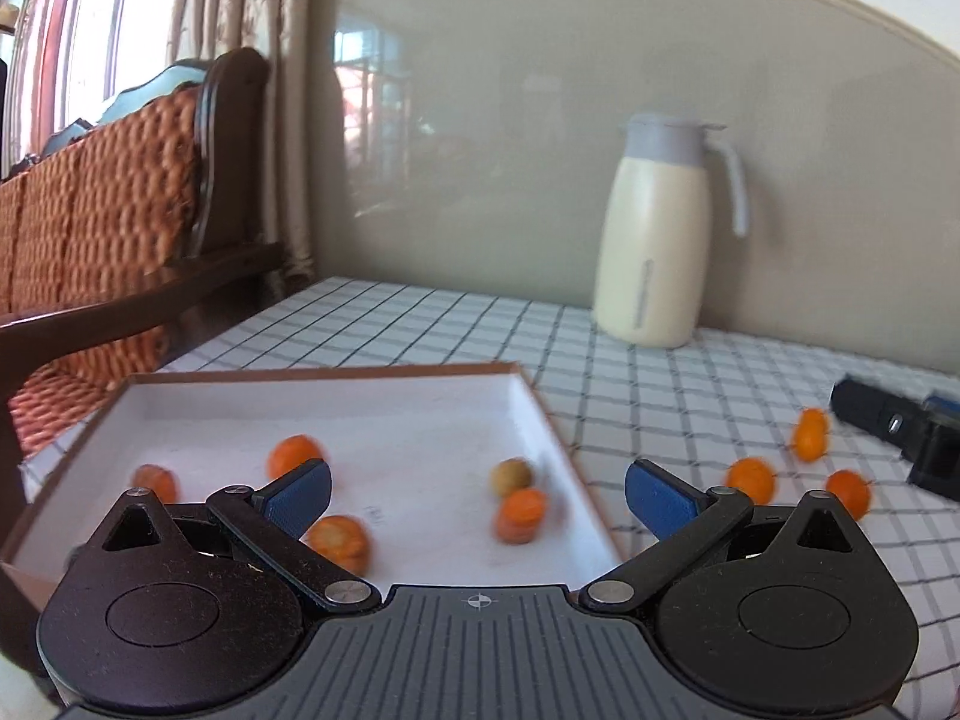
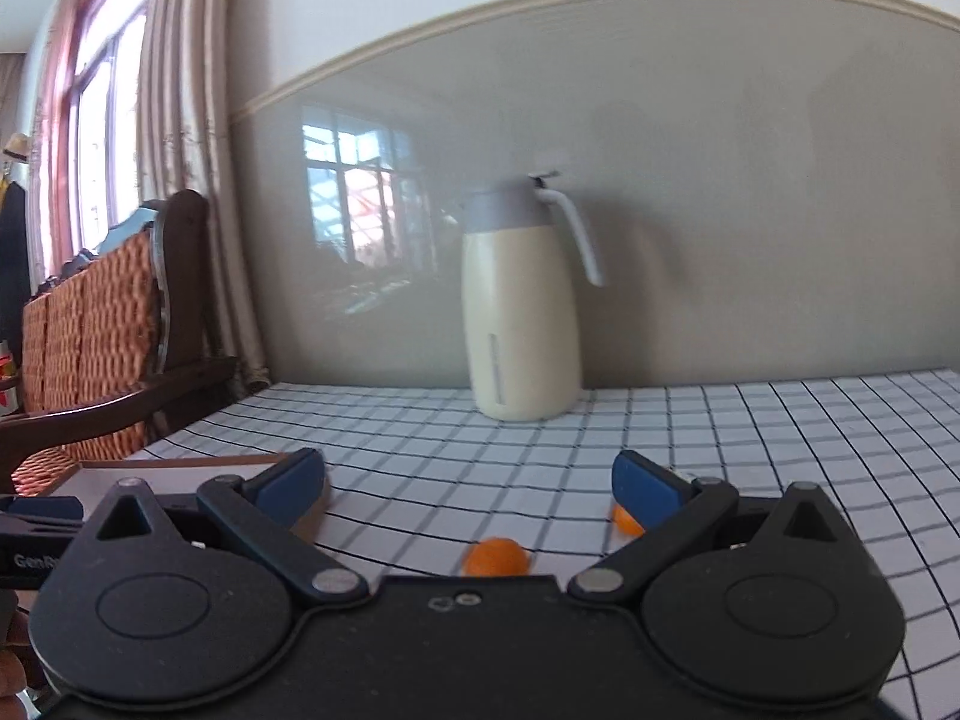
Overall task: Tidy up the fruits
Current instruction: 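Move both open tools back toward the remaining tangerines on the table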
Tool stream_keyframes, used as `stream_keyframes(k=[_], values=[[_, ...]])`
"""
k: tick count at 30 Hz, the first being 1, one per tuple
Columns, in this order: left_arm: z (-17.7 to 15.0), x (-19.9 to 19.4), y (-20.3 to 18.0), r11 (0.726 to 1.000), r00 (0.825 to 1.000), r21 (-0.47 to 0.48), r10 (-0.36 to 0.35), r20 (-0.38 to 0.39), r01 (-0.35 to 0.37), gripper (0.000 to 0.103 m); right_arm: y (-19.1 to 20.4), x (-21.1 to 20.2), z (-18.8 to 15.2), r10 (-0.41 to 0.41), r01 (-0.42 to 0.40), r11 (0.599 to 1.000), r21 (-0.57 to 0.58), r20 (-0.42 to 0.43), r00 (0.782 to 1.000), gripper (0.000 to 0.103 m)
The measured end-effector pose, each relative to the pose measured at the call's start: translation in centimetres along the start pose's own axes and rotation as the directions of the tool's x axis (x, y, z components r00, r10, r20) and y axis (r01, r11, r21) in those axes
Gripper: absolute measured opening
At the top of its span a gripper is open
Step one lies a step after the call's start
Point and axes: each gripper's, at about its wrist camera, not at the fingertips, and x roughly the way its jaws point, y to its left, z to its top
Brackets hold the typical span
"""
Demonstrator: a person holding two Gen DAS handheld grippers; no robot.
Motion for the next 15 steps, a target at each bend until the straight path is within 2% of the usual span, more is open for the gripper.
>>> stream_keyframes(k=[3,5,15], values=[[0.0,0.0,-1.2,1.0,1.0,-0.017,-0.019,0.011,0.019,0.103,-1.5,-0.1,-0.5,-0.033,0.034,0.999,0.024,-0.037,0.999,0.097],[0.2,0.5,-2.2,0.999,0.999,-0.015,-0.044,-0.009,0.044,0.103,-2.4,-0.2,-0.8,-0.059,0.061,0.998,0.027,-0.057,0.997,0.097],[-0.1,2.2,-8.5,0.986,0.992,0.11,-0.12,-0.05,0.124,0.103,-6.8,-0.8,-1.5,-0.152,0.161,0.984,0.078,-0.109,0.982,0.097]])
